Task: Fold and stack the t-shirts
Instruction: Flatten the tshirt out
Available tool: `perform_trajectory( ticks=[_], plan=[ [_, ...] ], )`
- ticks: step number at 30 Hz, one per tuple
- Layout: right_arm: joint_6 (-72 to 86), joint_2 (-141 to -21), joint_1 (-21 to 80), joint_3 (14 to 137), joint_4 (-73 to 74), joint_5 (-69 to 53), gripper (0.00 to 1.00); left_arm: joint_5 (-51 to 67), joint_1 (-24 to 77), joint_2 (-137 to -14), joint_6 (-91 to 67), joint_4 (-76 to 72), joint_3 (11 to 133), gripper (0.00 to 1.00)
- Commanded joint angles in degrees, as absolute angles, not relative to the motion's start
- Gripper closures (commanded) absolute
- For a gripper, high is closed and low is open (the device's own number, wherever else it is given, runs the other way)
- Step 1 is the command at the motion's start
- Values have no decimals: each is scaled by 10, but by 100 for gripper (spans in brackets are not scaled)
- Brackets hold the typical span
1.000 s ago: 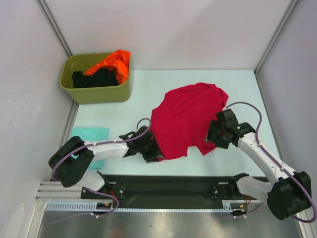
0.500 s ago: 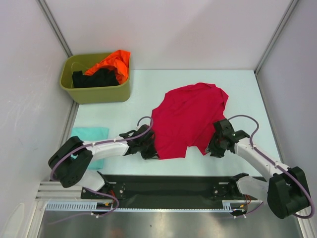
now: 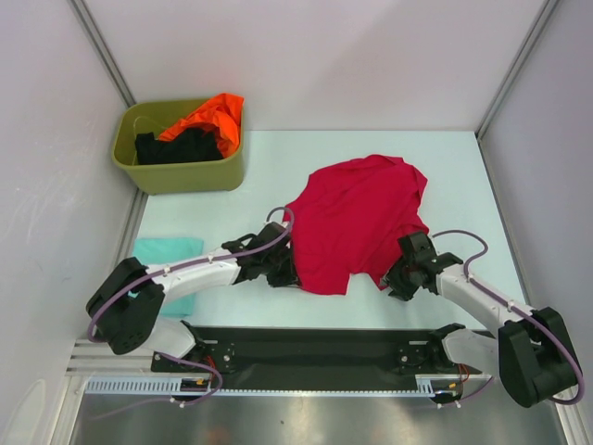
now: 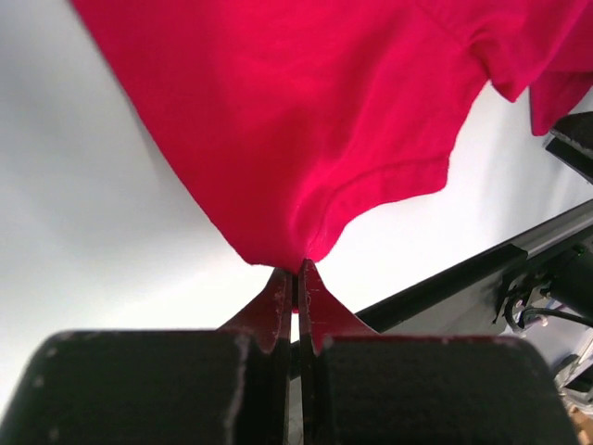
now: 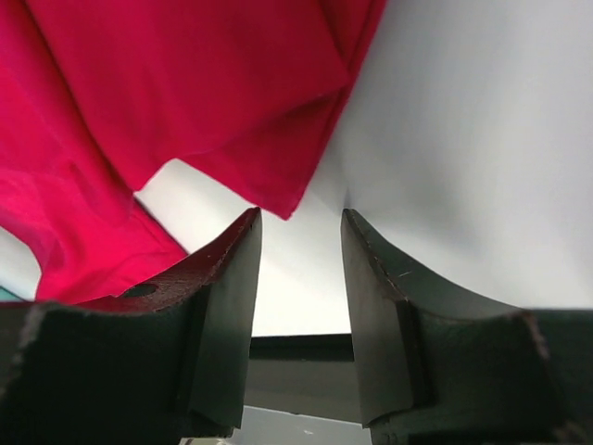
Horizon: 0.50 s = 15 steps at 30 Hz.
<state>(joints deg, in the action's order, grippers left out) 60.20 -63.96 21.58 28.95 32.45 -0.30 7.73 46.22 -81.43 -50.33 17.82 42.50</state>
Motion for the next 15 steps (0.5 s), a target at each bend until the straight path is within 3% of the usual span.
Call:
perform_trajectory(
  ticks=[1,15],
  plan=[
    [624,-643,225,291,295,6,55,79,463,-805,-461,185,460,100],
    [688,-755,259,352,385,104,59,67,457,-775,-434,197,474,100]
  ],
)
